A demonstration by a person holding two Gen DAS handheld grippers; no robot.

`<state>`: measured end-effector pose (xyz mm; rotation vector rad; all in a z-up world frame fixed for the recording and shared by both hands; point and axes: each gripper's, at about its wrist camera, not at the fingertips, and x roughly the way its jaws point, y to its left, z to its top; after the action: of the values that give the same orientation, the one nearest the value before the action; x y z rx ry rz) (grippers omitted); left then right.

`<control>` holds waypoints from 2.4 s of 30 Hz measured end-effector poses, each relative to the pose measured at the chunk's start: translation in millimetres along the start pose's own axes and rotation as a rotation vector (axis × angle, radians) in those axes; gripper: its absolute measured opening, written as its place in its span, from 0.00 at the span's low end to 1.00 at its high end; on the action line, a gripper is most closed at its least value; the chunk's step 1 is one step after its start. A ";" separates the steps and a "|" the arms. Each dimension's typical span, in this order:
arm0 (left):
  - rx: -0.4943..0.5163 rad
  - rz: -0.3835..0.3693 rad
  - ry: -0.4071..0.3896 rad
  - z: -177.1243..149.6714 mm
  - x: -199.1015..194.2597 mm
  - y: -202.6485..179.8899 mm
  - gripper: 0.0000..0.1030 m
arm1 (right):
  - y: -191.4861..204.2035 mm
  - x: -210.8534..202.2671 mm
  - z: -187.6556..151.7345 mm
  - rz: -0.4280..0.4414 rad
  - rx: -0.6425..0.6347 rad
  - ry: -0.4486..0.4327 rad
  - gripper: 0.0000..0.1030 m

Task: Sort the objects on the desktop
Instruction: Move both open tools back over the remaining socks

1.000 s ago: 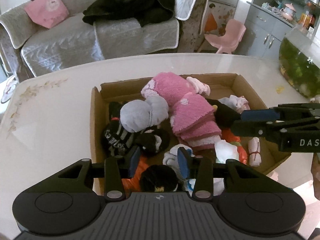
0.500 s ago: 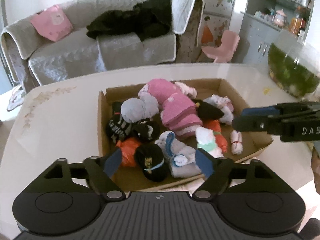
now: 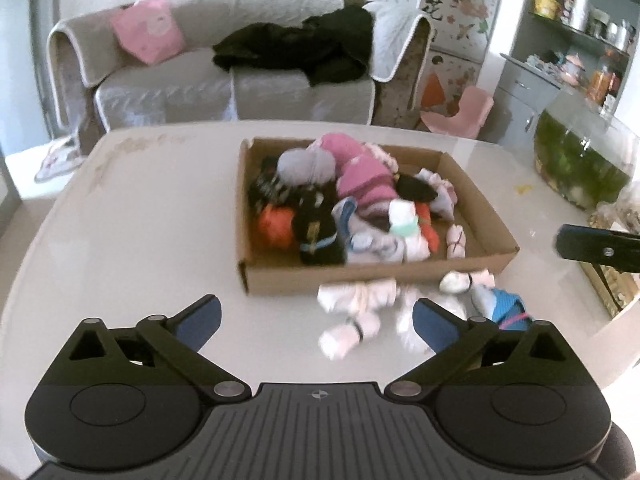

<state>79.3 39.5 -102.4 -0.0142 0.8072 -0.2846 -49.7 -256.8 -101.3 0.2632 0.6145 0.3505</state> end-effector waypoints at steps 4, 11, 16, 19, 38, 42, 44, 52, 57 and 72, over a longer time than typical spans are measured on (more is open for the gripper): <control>-0.067 -0.012 0.018 -16.0 -9.9 13.9 1.00 | 1.9 -10.3 -11.4 -0.042 0.006 -0.008 0.78; -0.072 0.016 0.026 -50.2 -19.5 18.2 1.00 | 0.1 -15.3 -38.9 -0.137 0.005 -0.003 0.84; -0.041 0.025 0.056 -66.4 -13.5 12.5 1.00 | -3.7 -7.0 -57.9 -0.180 0.004 0.016 0.88; 0.016 0.066 0.057 -71.3 -8.7 4.6 1.00 | -5.4 -1.4 -66.3 -0.214 -0.017 0.028 0.89; 0.033 0.116 0.123 -56.8 43.6 12.9 1.00 | -30.8 32.4 -79.7 -0.298 -0.076 0.073 0.91; 0.044 0.100 0.102 -50.9 48.9 16.8 1.00 | -32.2 40.7 -81.9 -0.301 -0.090 0.081 0.91; 0.043 0.062 0.093 -47.8 50.0 19.9 1.00 | -33.3 42.6 -83.3 -0.302 -0.089 0.085 0.91; 0.048 -0.088 0.079 -47.4 48.0 26.3 1.00 | -38.1 44.4 -84.5 -0.309 -0.087 0.073 0.92; -0.028 -0.213 0.105 -42.7 45.7 35.0 1.00 | -36.9 44.6 -86.6 -0.313 -0.091 0.065 0.92; 0.012 -0.100 0.047 -29.6 27.7 17.5 1.00 | -39.2 44.6 -85.8 -0.307 -0.087 0.055 0.92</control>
<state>80.6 52.0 -144.7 -0.0369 0.8526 -0.3853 -57.9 -263.1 -205.1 0.0734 0.6806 0.0888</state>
